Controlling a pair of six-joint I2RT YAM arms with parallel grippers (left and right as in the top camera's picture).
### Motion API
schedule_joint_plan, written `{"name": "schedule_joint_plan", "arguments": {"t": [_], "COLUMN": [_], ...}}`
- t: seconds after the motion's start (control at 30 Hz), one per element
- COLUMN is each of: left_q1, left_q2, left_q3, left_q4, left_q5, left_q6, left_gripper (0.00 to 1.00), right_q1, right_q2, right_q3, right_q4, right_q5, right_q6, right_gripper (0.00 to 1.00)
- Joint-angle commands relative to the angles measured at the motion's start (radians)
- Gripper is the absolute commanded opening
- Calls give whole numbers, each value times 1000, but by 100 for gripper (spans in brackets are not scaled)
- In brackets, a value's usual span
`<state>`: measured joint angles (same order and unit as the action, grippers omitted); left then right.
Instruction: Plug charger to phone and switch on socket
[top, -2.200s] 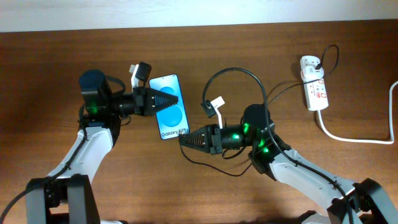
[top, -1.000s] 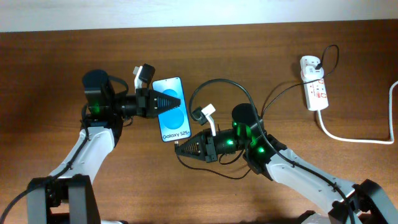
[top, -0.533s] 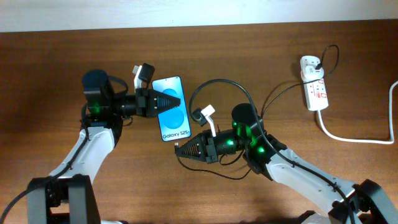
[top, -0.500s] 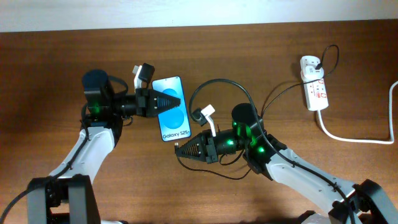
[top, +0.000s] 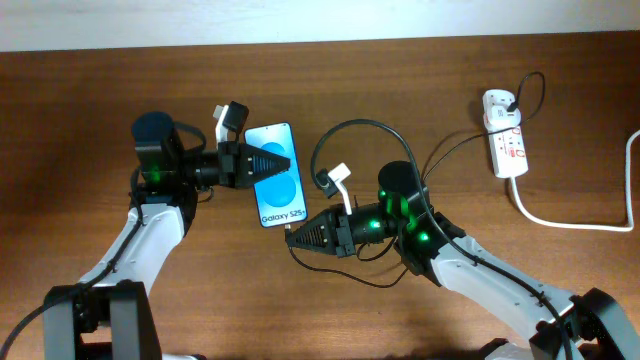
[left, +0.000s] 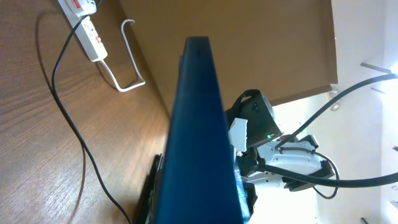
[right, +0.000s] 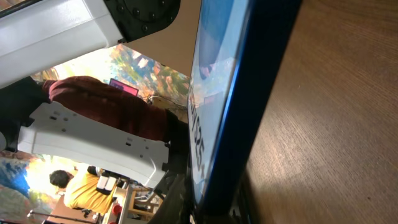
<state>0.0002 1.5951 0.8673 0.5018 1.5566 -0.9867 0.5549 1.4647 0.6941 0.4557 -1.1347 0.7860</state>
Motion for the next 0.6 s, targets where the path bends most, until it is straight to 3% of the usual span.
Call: {"name": "schedule_joint_plan", "arguments": {"t": [0.0, 0.57], "left_q1": [-2, -8], "left_q2": [-8, -8], "left_q3": [4, 4], "left_q4": [6, 6], "left_q5": [16, 16], "left_q6": [17, 17], "left_gripper": [0, 0], "right_q1": [-5, -5], "right_q2": [-5, -5], "right_q3": [23, 25], "right_q4": [4, 13], "right_q5": [8, 100], "right_q6": [0, 1], "right_gripper": [4, 4]}}
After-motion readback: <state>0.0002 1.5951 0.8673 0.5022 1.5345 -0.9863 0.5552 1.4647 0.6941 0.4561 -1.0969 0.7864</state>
